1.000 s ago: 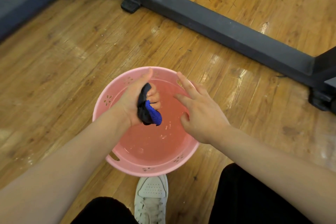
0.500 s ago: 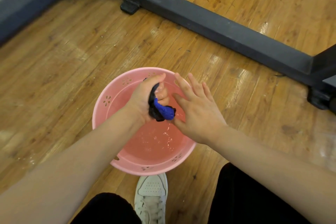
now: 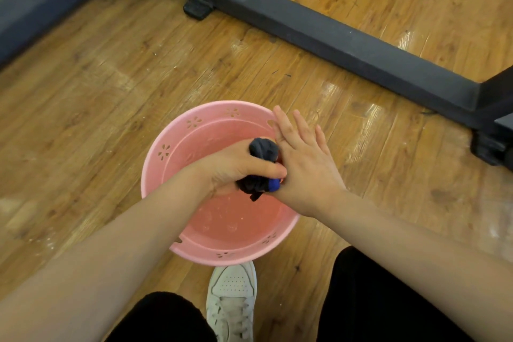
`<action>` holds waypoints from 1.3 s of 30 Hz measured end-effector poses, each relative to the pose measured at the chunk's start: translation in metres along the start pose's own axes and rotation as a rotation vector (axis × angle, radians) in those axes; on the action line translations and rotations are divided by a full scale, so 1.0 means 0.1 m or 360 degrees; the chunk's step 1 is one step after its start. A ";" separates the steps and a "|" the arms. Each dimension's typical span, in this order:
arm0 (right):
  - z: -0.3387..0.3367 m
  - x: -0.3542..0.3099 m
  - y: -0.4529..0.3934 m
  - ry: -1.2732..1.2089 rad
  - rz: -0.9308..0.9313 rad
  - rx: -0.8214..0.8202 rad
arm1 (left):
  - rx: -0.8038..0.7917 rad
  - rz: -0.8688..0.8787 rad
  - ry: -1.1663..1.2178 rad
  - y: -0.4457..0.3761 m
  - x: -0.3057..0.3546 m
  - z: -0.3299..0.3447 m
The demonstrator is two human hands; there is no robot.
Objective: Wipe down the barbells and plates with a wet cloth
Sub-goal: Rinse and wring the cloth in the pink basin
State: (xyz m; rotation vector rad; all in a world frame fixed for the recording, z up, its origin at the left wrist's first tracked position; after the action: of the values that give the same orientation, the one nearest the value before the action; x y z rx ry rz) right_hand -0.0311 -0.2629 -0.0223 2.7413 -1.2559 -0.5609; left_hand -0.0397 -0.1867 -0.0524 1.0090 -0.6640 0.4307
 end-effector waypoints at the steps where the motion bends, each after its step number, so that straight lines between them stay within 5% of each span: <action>1: 0.01 0.01 0.00 0.0011 0.0009 -0.0023 | 0.0051 -0.0014 -0.0170 0.01 0.00 -0.02; 4: 0.00 0.00 -0.01 -0.0073 0.0015 -0.0005 | 0.0254 0.0115 -0.0266 0.03 0.02 -0.09; 8: 0.03 0.02 -0.02 -0.0064 0.0013 0.0010 | 0.0479 0.0300 0.0436 0.06 -0.01 -0.34; 14: 0.03 0.01 -0.01 -0.0067 -0.0007 0.0023 | 0.0274 0.0241 0.0856 0.13 0.00 -0.38; 22: 0.06 0.02 -0.02 -0.0070 -0.0005 -0.0001 | -0.0118 0.0233 0.0934 0.07 0.02 -0.32; 33: 0.06 0.02 -0.02 -0.0079 -0.0003 0.0031 | 0.0549 -0.0017 0.0639 0.03 -0.13 -0.32; 39: 0.07 0.03 -0.03 -0.0094 0.0009 0.0048 | 0.0504 0.0011 0.0672 0.06 -0.08 -0.25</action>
State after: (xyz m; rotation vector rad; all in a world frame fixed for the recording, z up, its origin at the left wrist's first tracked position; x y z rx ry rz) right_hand -0.0291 -0.2625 -0.0304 2.7643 -1.2946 -0.6324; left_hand -0.0418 -0.1621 -0.0631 1.1669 -0.2217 0.7463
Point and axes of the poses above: each hand's wrist, its own y-axis away from the middle knuckle, its own z-axis out of the palm, x = y × z, the point moved 7 cm from there along -y, towards the middle knuckle, and after that the axes turned 11 degrees about -z, right-handed, at the moved point
